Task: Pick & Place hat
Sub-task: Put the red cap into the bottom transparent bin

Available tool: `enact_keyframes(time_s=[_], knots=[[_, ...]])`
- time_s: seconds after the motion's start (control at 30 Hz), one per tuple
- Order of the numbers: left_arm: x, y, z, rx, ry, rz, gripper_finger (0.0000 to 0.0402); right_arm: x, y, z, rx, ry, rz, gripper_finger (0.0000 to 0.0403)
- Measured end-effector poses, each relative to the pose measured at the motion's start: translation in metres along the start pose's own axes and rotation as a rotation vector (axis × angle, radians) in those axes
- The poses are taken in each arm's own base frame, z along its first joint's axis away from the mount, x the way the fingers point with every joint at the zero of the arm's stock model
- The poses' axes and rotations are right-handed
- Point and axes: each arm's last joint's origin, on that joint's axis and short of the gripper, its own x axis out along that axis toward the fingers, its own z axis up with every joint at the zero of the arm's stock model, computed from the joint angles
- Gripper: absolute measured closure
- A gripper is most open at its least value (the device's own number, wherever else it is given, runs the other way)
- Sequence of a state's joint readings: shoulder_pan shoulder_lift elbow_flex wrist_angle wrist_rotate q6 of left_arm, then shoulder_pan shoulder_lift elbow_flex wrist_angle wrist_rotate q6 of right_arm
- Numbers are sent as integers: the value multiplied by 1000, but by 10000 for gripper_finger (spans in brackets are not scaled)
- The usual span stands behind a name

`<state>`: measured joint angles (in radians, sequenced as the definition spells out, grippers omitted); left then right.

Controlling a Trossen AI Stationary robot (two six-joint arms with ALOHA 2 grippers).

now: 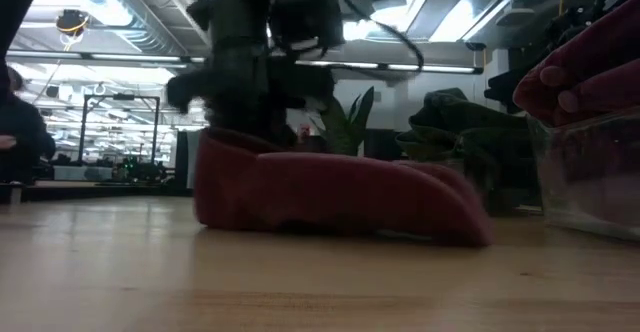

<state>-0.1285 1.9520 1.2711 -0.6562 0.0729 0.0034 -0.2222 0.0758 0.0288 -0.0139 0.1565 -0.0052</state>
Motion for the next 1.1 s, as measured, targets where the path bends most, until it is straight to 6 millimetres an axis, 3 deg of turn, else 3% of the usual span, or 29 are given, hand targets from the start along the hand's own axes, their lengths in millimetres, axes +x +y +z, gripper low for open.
enact_keyframes(time_s=[0.33,0.67,1.1], knots=[[-59,0,11,-262,-252,26,397,0,0,0,0,0,0,139],[-101,-1,25,-477,-562,9,398,0,0,0,0,0,0,139],[-146,-1,39,-525,-918,1,398,0,0,0,0,0,0,139]])
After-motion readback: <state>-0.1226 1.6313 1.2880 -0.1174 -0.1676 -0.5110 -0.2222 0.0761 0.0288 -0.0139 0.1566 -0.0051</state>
